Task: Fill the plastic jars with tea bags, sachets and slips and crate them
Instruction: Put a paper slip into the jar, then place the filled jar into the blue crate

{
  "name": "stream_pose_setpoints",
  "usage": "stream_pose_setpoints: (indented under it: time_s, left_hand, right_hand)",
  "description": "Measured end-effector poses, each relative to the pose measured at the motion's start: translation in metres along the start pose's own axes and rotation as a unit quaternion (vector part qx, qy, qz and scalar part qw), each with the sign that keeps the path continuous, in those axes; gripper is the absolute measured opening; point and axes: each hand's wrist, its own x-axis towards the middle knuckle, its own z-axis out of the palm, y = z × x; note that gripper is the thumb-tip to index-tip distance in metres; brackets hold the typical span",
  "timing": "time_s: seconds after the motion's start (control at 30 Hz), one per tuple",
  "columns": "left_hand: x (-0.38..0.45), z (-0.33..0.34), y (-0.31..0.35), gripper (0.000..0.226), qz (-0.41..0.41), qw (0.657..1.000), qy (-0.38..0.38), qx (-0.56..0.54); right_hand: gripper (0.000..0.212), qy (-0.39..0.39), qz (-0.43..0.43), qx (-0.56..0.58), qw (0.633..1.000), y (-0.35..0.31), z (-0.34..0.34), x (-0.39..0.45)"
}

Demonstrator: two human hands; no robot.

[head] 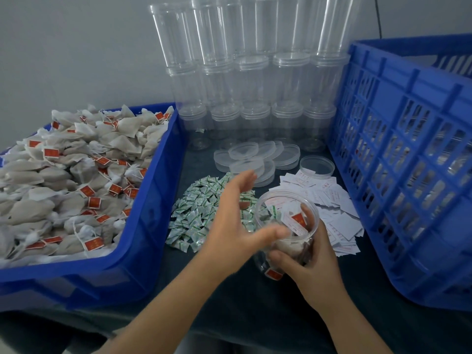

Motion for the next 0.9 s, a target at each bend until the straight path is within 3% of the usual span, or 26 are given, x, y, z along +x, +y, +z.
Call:
stream_pose_setpoints:
  time_s: [0.17, 0.3, 0.37, 0.47, 0.6, 0.77, 0.9]
  left_hand:
    - [-0.028, 0.016, -0.035, 0.125, -0.039, 0.993, -0.079, -0.073]
    - [-0.026, 0.032, -0.039, 0.105, -0.013, 0.992, -0.071, -0.107]
    - [-0.024, 0.036, -0.037, 0.096, -0.018, 0.992, -0.055, -0.113]
    - [-0.023, 0.039, -0.034, 0.087, -0.023, 0.992, -0.046, -0.119]
    - [-0.015, 0.038, -0.016, 0.078, -0.006, 0.991, -0.034, -0.132]
    - [0.009, 0.032, 0.01, 0.081, 0.017, 0.99, -0.027, -0.14]
    - [0.035, 0.031, 0.036, 0.089, 0.043, 0.992, -0.028, -0.119]
  right_hand:
    - [0.108, -0.02, 0.031, -0.003, 0.999, -0.001, -0.002, -0.001]
    - [0.114, -0.122, 0.097, -0.06, 0.986, -0.03, -0.028, 0.013]
    - [0.116, -0.172, 0.084, -0.155, 0.969, -0.055, -0.038, 0.024]
    - [0.105, -0.232, 0.047, -0.316, 0.919, -0.098, -0.043, 0.042]
    - [0.108, -0.301, 0.035, -0.483, 0.821, -0.146, -0.039, 0.061]
    - [0.107, -0.312, 0.06, -0.616, 0.721, -0.213, -0.023, 0.084]
    - [0.083, -0.296, 0.082, -0.693, 0.652, -0.263, -0.011, 0.096]
